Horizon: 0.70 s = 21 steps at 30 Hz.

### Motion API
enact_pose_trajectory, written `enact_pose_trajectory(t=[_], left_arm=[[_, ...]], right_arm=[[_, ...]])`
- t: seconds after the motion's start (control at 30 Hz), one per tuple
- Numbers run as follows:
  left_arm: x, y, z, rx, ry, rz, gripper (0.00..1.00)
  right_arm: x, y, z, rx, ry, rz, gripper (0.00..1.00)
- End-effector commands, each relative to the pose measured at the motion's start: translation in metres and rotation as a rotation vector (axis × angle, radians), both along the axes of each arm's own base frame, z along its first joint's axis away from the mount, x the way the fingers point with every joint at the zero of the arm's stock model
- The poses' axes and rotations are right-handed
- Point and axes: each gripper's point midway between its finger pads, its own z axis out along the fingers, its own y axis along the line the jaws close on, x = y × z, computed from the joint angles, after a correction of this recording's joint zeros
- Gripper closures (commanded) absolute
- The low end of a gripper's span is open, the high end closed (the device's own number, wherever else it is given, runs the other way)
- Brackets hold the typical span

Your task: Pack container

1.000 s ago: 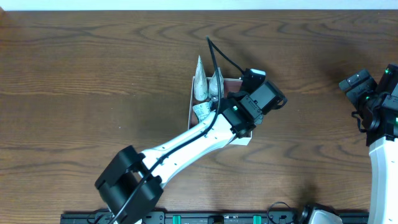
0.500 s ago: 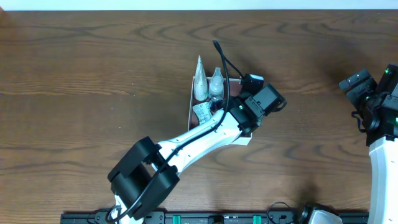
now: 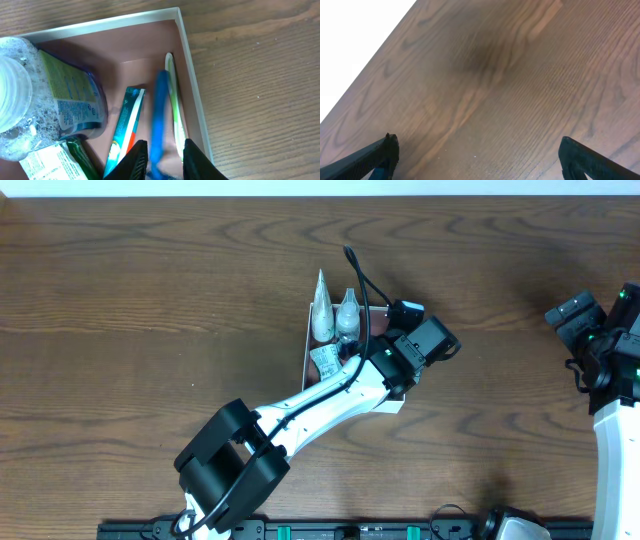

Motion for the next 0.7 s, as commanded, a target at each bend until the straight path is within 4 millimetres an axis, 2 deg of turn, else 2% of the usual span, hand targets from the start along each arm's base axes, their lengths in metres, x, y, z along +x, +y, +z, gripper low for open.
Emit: enact_pose_trajectory(t=[0.0,0.23,0.33,0.47,0.53,0.67], left_arm=[[0.002,0.005,-0.006,0.010,0.006,0.018,0.74],[0.003,0.005,-0.004,0.017,0.001,0.005,0.74],[0.001,0.008,0.013,0.027,-0.020,-0.037,0.75],[-0.005,0.015,0.059,0.001,-0.078,-0.087,0.72],[-0.011,0.023,0.087,-0.012,-0.112,-0.115,0.66],[-0.033,0.048,0.142,-0.029,-0.172,-0.168,0.46]], right_arm=[[0.000,-0.003,0.003,-0.001,-0.006,-0.013,0.01],[0.000,-0.003,0.003,-0.001,-0.006,-0.013,0.01],[0.000,-0.003,0.003,-0.001,-0.006,-0.013,0.01],[0.000,-0.003,0.003,-0.001,-0.006,-0.013,0.01],[0.000,-0.003,0.003,-0.001,-0.006,-0.013,0.01],[0.000,-0.003,0.003,-0.001,-0.006,-0.013,0.01]])
